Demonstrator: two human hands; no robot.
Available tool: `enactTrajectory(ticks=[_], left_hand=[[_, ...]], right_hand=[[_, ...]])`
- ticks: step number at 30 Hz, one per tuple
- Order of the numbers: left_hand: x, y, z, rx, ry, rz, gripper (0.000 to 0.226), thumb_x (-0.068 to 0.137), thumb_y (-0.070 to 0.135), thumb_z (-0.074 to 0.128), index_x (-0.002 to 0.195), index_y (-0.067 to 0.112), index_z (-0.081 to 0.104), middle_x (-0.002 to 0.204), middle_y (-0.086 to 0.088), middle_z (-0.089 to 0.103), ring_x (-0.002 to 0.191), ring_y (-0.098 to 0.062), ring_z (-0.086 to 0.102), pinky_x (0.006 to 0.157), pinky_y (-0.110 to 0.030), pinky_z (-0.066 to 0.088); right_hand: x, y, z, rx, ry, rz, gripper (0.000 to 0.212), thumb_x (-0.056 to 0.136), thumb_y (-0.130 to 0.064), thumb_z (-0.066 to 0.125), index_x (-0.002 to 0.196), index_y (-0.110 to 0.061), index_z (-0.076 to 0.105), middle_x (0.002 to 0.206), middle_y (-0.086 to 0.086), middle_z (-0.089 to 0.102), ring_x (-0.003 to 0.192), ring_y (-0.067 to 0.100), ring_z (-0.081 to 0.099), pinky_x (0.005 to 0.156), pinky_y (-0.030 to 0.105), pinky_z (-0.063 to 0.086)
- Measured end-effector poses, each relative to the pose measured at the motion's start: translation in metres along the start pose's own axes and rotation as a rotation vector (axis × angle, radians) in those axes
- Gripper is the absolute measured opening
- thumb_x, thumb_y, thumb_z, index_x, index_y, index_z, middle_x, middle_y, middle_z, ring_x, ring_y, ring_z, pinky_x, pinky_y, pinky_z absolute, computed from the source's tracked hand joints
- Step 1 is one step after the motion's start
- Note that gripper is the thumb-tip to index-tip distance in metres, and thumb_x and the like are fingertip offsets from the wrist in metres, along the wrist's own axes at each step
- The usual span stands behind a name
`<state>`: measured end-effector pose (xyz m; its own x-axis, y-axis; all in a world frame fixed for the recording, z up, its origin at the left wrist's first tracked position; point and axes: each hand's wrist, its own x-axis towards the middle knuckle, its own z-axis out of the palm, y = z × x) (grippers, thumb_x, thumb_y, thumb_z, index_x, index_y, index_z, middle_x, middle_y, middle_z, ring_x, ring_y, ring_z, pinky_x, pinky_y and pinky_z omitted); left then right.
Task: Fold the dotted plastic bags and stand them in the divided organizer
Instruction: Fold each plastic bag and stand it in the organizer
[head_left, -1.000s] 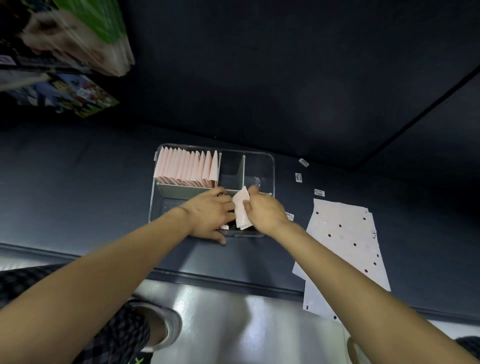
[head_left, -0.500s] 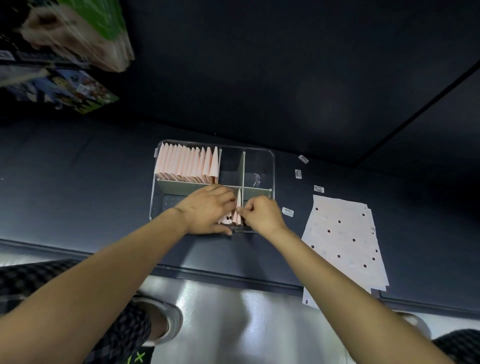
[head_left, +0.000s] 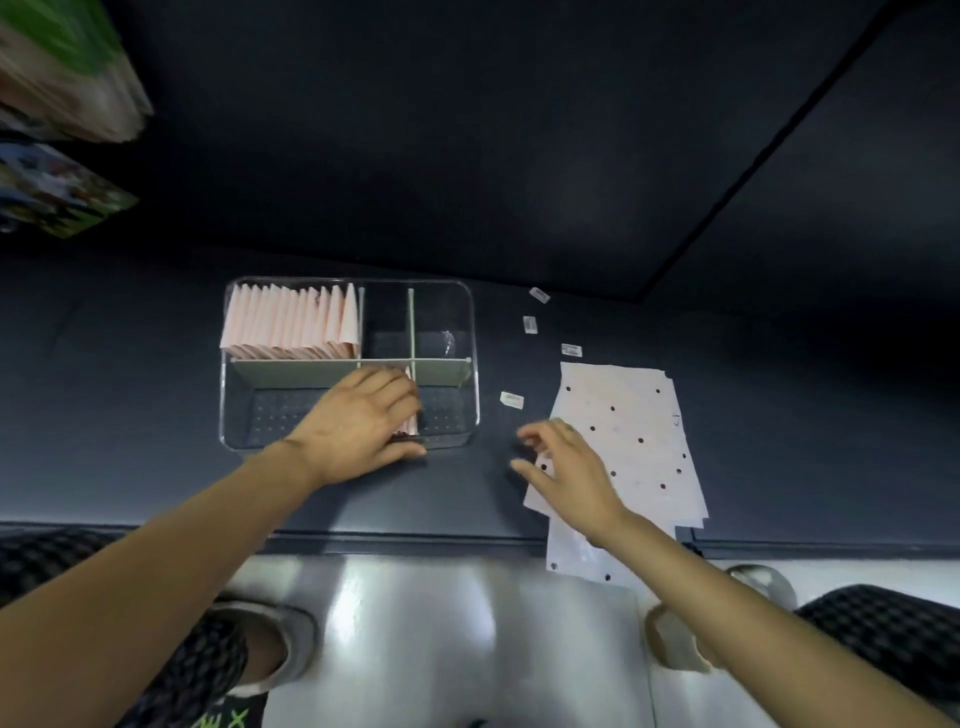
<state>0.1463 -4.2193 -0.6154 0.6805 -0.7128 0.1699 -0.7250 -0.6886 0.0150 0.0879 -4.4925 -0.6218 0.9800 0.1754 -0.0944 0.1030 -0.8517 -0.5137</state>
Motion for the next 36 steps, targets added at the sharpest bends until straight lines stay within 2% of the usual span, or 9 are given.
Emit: enactTrajectory(ticks=[6, 11, 14, 18, 23, 25, 28, 33, 36], left_hand=[[0.03, 0.092, 0.015, -0.238, -0.034, 0.193, 0.043, 0.082, 0.048, 0.065, 0.11, 0.015, 0.065, 0.116, -0.005, 0.063, 0.108, -0.023, 0.06, 0.091, -0.033, 0.049], [0.034, 0.166, 0.06, -0.305, -0.471, 0.156, 0.087, 0.087, 0.044, 0.059, 0.151, 0.017, 0.007, 0.159, 0.001, -0.004, 0.146, -0.015, -0.004, 0.118, -0.029, -0.005], [0.037, 0.182, 0.069, -0.208, -0.433, 0.104, 0.088, 0.086, 0.039, 0.063, 0.151, 0.018, 0.007, 0.159, 0.002, -0.001, 0.146, -0.014, 0.001, 0.115, -0.027, -0.009], [0.046, 0.186, 0.063, -0.243, -0.133, 0.13, 0.052, 0.053, 0.035, 0.09, 0.102, 0.026, 0.074, 0.114, 0.008, 0.068, 0.104, -0.01, 0.065, 0.088, -0.027, 0.053], [0.057, 0.184, 0.056, -0.665, -0.146, -0.165, 0.019, 0.094, 0.022, 0.057, 0.109, 0.024, 0.068, 0.107, 0.011, 0.07, 0.098, -0.012, 0.064, 0.084, -0.029, 0.051], [0.06, 0.181, 0.052, -0.781, -0.104, -0.276, 0.019, 0.098, 0.026, 0.048, 0.104, 0.023, 0.066, 0.087, 0.023, 0.066, 0.08, -0.001, 0.061, 0.072, -0.024, 0.047], [0.073, 0.172, 0.047, -0.953, -0.002, -0.479, 0.019, 0.098, 0.022, 0.049, 0.083, 0.018, 0.06, 0.063, 0.013, 0.052, 0.059, -0.004, 0.046, 0.061, -0.023, 0.039], [0.103, 0.168, 0.053, -0.944, 0.072, -0.794, 0.027, 0.095, 0.022, 0.052, 0.122, 0.021, 0.055, 0.108, 0.001, 0.065, 0.101, -0.017, 0.059, 0.088, -0.032, 0.047], [0.104, 0.178, 0.056, -0.73, 0.136, -0.665, 0.042, 0.093, 0.019, 0.056, 0.133, 0.017, 0.046, 0.131, 0.0, 0.051, 0.121, -0.018, 0.044, 0.096, -0.022, 0.033]], right_hand=[[-0.08, 0.112, -0.032, -0.256, -0.256, 0.017, 0.087, 0.074, -0.061, 0.065, 0.143, -0.021, 0.029, 0.15, -0.005, 0.027, 0.137, 0.013, 0.026, 0.112, 0.02, 0.016], [-0.109, 0.155, -0.021, -0.46, -0.393, -0.129, 0.113, 0.074, -0.067, 0.059, 0.145, -0.029, -0.021, 0.153, -0.009, -0.026, 0.14, 0.007, -0.025, 0.112, 0.021, -0.019], [-0.111, 0.164, -0.017, -0.532, -0.386, -0.169, 0.114, 0.081, -0.05, 0.064, 0.142, -0.026, -0.03, 0.15, -0.007, -0.035, 0.139, 0.011, -0.031, 0.113, 0.028, -0.018], [-0.107, 0.171, -0.02, -0.454, -0.344, -0.22, 0.098, 0.085, -0.026, 0.061, 0.145, -0.023, -0.016, 0.154, -0.004, -0.02, 0.142, 0.015, -0.022, 0.118, 0.031, -0.006], [-0.091, 0.166, -0.048, -0.122, -0.326, -0.134, 0.058, 0.091, -0.024, 0.056, 0.145, -0.023, 0.033, 0.145, -0.01, 0.037, 0.136, 0.005, 0.031, 0.109, 0.009, 0.018], [-0.076, 0.157, -0.065, 0.018, -0.27, -0.034, 0.027, 0.09, -0.023, 0.06, 0.117, -0.021, 0.062, 0.116, -0.01, 0.063, 0.109, 0.007, 0.056, 0.094, 0.019, 0.04], [-0.049, 0.147, -0.085, 0.395, -0.16, 0.135, 0.001, 0.085, -0.014, 0.068, 0.085, -0.014, 0.067, 0.083, -0.005, 0.068, 0.078, 0.007, 0.061, 0.074, 0.02, 0.048], [-0.007, 0.147, -0.081, 0.623, -0.024, 0.455, 0.029, 0.086, -0.01, 0.066, 0.064, -0.006, 0.047, 0.066, 0.006, 0.048, 0.06, 0.009, 0.044, 0.057, 0.022, 0.035], [0.004, 0.153, -0.063, 0.503, -0.01, 0.556, 0.046, 0.086, -0.014, 0.067, 0.057, -0.013, 0.031, 0.059, 0.002, 0.032, 0.056, 0.011, 0.03, 0.053, 0.026, 0.023]])
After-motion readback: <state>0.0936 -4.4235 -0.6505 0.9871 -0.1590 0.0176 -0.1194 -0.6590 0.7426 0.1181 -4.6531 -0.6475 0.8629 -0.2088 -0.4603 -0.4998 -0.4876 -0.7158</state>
